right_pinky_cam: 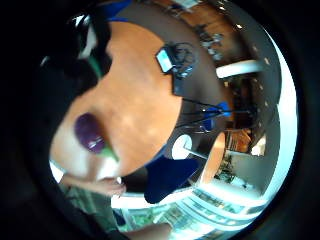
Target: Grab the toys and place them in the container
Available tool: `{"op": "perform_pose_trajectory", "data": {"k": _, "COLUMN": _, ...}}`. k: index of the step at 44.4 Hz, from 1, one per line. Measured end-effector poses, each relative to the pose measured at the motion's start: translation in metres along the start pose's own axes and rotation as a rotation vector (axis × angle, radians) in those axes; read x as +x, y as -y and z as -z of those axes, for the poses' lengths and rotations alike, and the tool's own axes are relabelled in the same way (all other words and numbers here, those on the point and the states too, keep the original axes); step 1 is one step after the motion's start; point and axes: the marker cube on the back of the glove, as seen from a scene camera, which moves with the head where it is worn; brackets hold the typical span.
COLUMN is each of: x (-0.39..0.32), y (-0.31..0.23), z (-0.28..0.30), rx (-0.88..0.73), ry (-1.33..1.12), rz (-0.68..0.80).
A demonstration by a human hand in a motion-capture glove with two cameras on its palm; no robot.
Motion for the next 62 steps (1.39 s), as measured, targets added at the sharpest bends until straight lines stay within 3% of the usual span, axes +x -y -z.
{"op": "perform_pose_trajectory", "data": {"k": 3, "x": 0.002, "y": -0.014, "z": -0.051, "rx": -0.063, "ry": 0.001, "rz": 0.006}}
{"op": "perform_pose_trajectory", "data": {"k": 11, "x": -0.056, "y": -0.07, "z": -0.159, "rx": -0.197, "ry": 0.128, "rz": 0.208}}
{"op": "perform_pose_trajectory", "data": {"k": 15, "x": -0.067, "y": -0.078, "z": -0.18, "rx": -0.17, "ry": 0.166, "rz": 0.249}}
{"op": "perform_pose_trajectory", "data": {"k": 24, "x": -0.077, "y": -0.071, "z": -0.184, "rx": 0.068, "ry": 0.067, "rz": 0.273}}
{"op": "perform_pose_trajectory", "data": {"k": 27, "x": -0.075, "y": -0.064, "z": -0.179, "rx": 0.057, "ry": 0.073, "rz": 0.326}}
{"op": "perform_pose_trajectory", "data": {"k": 33, "x": -0.091, "y": -0.059, "z": -0.158, "rx": -0.087, "ry": 0.277, "rz": 0.33}}
{"op": "perform_pose_trajectory", "data": {"k": 38, "x": -0.063, "y": -0.039, "z": -0.102, "rx": 0.092, "ry": 0.145, "rz": 0.291}}
{"op": "perform_pose_trajectory", "data": {"k": 43, "x": -0.041, "y": -0.019, "z": -0.016, "rx": 0.179, "ry": 0.218, "rz": 0.411}}
{"op": "perform_pose_trajectory", "data": {"k": 49, "x": -0.066, "y": -0.006, "z": 0.063, "rx": 0.269, "ry": 0.174, "rz": 0.399}}
{"op": "perform_pose_trajectory", "data": {"k": 54, "x": -0.105, "y": 0.014, "z": 0.131, "rx": 0.326, "ry": 0.188, "rz": 0.29}}
{"op": "perform_pose_trajectory", "data": {"k": 59, "x": -0.164, "y": 0.023, "z": 0.182, "rx": 0.374, "ry": 0.267, "rz": 0.369}}
{"op": "perform_pose_trajectory", "data": {"k": 62, "x": -0.204, "y": 0.031, "z": 0.198, "rx": 0.379, "ry": 0.246, "rz": 0.32}}
